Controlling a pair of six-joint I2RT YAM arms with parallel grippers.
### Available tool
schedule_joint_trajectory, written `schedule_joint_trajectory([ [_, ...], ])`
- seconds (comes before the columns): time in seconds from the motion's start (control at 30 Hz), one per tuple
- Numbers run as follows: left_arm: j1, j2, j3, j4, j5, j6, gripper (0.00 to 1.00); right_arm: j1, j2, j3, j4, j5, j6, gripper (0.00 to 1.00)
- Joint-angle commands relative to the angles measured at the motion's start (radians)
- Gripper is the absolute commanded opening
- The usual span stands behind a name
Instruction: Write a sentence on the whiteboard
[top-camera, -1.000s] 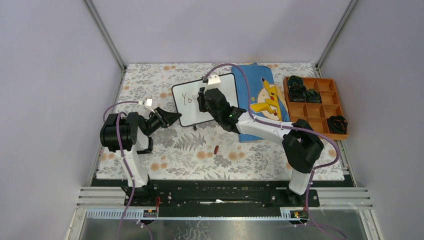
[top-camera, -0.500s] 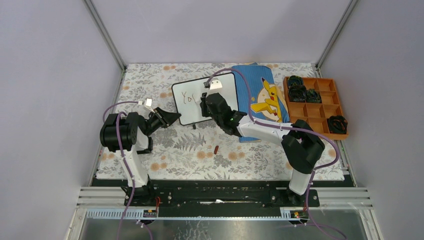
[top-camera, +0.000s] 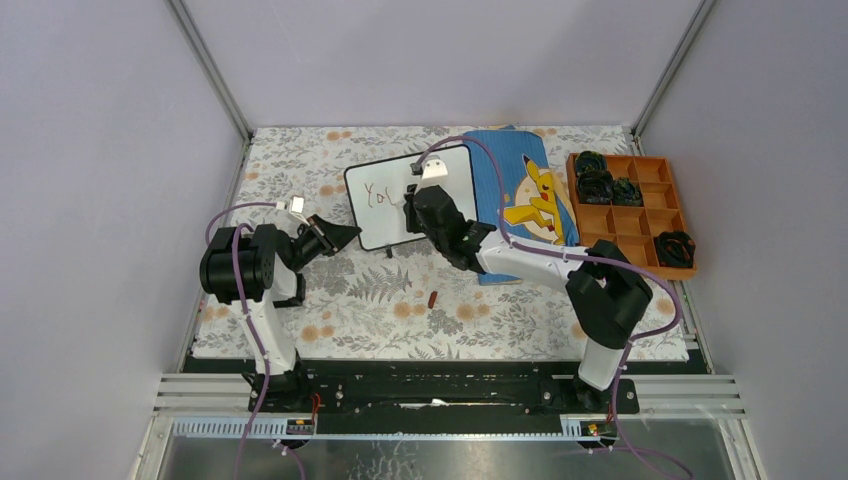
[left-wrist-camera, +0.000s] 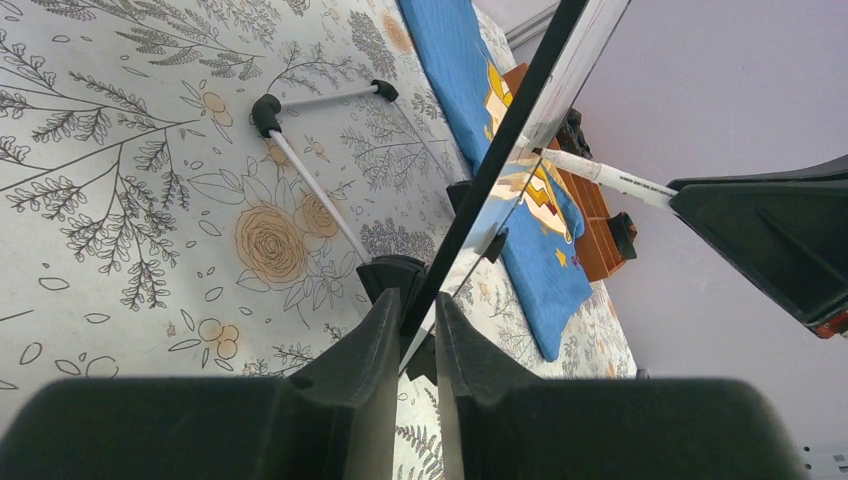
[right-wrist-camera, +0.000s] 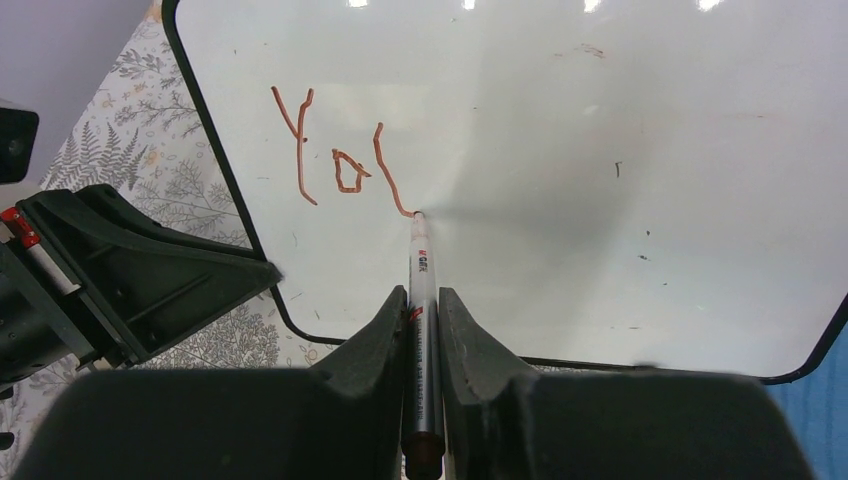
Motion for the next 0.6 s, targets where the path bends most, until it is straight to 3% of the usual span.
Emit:
schedule_joint_trajectory([
  [0.0, -0.009, 0.003, 0.015, 0.029, 0.006, 0.019, 0.22, -0.025, -0.046, 0.011, 0.013, 0.061, -0.010, 0.00],
  [0.47, -0.010, 0.003, 0.015, 0.029, 0.006, 0.021, 0.01, -0.030, -0.042, 0.054, 0.006, 0.058, -0.024, 0.00],
  [0.57, -0.012, 0.003, 0.015, 0.029, 0.007, 0.021, 0.00, -0.030, -0.038, 0.067, 0.003, 0.057, -0.027, 0.00],
])
